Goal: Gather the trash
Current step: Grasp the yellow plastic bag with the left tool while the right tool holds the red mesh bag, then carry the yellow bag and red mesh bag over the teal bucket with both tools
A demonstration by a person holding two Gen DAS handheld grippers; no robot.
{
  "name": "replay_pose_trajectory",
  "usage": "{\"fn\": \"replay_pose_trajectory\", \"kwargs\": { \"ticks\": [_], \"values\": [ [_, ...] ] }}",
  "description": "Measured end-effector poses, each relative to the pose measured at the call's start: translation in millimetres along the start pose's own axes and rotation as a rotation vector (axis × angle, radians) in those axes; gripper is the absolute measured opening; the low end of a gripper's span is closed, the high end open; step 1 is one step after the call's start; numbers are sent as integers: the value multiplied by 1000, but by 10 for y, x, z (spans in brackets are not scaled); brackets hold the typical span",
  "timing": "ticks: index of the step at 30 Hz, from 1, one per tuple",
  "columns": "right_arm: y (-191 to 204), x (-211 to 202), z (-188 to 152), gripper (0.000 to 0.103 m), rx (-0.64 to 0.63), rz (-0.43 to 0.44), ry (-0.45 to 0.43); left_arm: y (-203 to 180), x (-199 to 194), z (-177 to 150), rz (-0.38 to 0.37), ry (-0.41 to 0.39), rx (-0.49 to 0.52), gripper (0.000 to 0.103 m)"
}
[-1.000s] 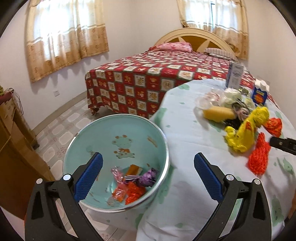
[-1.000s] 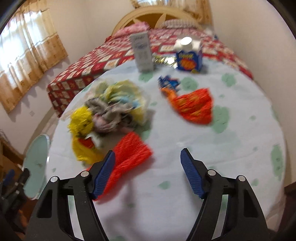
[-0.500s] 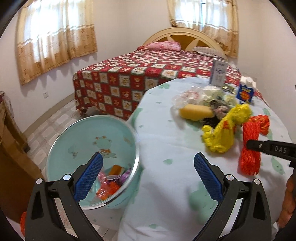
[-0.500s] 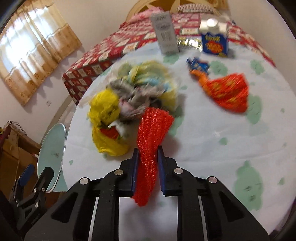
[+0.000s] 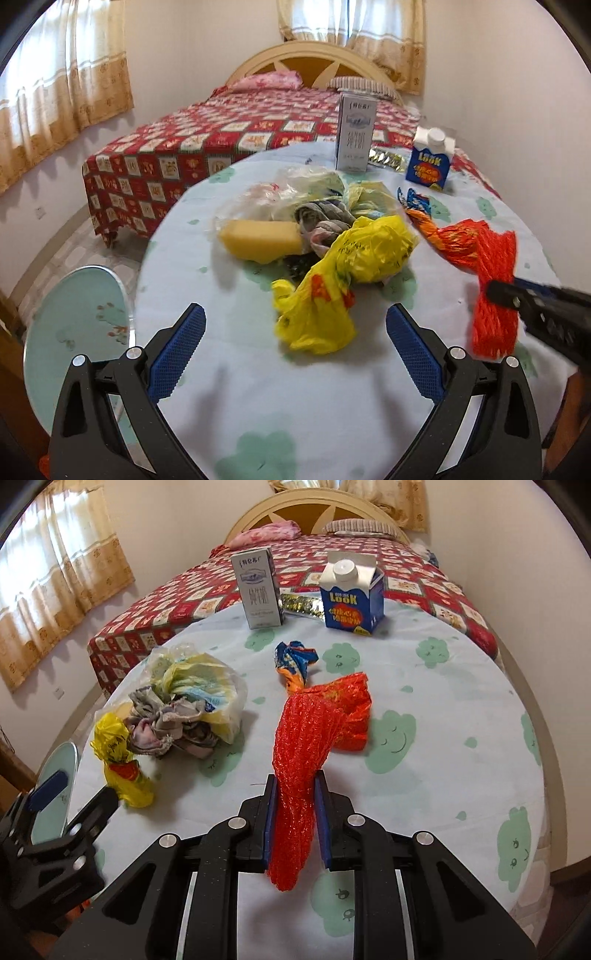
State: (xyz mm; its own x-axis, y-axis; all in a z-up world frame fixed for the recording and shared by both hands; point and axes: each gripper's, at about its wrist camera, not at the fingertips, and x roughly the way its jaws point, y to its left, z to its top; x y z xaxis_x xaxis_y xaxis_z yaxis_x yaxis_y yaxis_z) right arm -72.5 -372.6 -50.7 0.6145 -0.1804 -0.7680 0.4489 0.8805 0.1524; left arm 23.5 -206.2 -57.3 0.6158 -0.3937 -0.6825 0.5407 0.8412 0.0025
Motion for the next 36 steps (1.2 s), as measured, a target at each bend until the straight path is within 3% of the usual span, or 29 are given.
{"fn": "replay_pose_trajectory", "kwargs": {
  "ticks": [2,8,15,27,31,36],
  "values": [
    [2,-1,1,20,-5,6,-4,-15,122,32,1,30,-22,89],
    [41,21,1,20,-14,24,-2,34,260,-15,-39,85,-72,47],
    [82,-88,22,20,1,28,-34,108,-96,-28,-66,27,-79,44],
    [525,-245,-43,20,-116,55,-62,664,-560,-204,52,11,-142,45],
    [735,-263,-42,20,-130,136,-49,861,-649,-239,70,-6,-171,44],
    [968,-299,-35,20,-162,168,-55,1160,-797,-236,106,-35,-204,44]
  ]
}}
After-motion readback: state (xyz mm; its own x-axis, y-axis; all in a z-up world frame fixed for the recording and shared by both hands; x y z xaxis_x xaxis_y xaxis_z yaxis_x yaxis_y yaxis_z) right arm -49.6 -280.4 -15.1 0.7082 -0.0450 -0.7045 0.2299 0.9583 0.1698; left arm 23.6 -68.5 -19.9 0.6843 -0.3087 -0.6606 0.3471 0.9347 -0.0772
